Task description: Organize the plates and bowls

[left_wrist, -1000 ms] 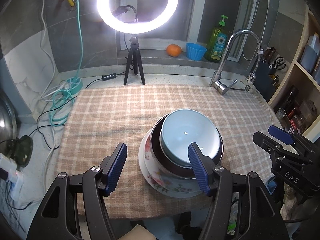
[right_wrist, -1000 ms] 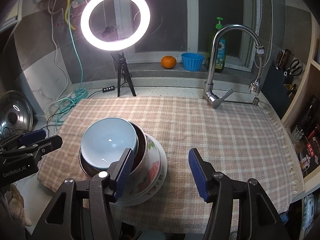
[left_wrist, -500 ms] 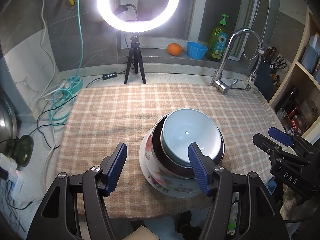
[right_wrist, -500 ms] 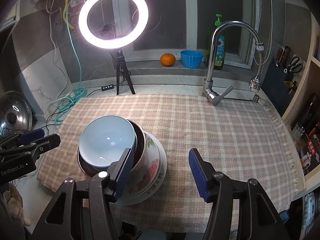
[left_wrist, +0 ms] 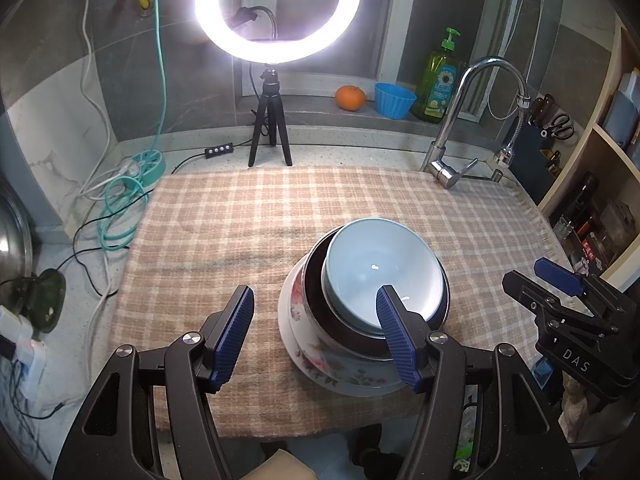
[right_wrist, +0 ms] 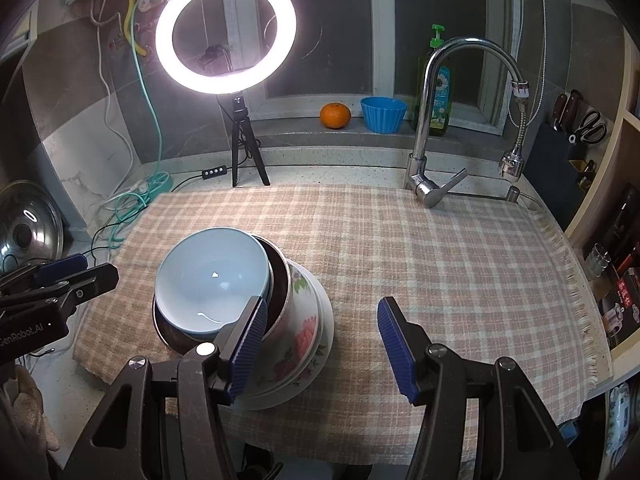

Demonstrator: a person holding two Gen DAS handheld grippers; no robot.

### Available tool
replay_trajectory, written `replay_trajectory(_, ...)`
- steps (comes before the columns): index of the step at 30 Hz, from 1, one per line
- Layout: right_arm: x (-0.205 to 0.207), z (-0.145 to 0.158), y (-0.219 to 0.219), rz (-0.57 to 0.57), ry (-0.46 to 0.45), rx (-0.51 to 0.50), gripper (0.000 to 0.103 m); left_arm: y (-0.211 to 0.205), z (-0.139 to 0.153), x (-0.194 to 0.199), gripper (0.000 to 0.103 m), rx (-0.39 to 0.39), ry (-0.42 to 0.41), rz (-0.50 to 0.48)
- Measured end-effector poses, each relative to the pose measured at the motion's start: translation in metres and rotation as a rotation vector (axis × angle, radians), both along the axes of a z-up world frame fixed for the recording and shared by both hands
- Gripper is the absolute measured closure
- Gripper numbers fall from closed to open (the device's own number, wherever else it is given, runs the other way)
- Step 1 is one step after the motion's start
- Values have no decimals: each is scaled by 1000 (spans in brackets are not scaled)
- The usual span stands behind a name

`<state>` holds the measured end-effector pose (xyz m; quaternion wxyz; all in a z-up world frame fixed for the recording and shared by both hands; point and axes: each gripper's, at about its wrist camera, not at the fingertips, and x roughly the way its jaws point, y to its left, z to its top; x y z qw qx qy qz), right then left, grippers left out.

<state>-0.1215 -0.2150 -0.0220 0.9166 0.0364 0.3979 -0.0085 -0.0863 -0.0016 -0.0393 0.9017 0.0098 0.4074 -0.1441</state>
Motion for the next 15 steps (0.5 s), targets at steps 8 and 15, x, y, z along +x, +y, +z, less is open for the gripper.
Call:
replay_trajectory(8,3,-5,1,9,6,1,49,1,-2,1,40,3,7,2)
replay_trajectory(15,8,-6,5,21,11,0,49,2,-2,3,40,8,6,10)
